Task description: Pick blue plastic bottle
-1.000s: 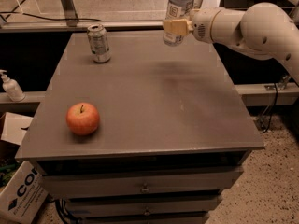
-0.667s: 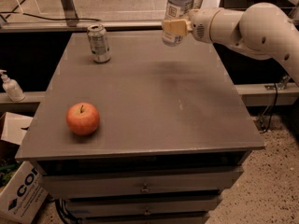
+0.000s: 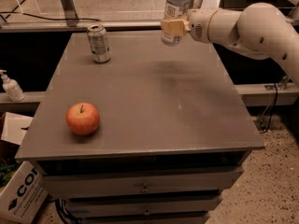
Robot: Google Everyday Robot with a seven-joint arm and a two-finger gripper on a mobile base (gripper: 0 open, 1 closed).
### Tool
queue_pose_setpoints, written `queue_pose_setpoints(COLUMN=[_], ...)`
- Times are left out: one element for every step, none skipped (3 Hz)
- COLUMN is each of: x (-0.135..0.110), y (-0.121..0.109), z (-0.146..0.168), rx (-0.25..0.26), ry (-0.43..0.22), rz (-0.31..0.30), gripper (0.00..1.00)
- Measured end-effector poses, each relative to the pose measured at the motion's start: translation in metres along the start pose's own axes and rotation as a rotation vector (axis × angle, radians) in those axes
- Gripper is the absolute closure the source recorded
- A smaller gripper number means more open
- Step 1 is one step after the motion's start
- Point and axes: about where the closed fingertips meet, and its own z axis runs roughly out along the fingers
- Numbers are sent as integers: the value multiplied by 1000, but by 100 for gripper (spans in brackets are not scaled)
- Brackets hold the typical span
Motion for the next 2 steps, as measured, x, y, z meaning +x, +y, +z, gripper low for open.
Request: queue_pose_setpoints(x=[0, 0], y=[2, 4], z=[2, 4], rx=[-4, -8], ry=[0, 0], rz=[0, 0], gripper=[13, 0])
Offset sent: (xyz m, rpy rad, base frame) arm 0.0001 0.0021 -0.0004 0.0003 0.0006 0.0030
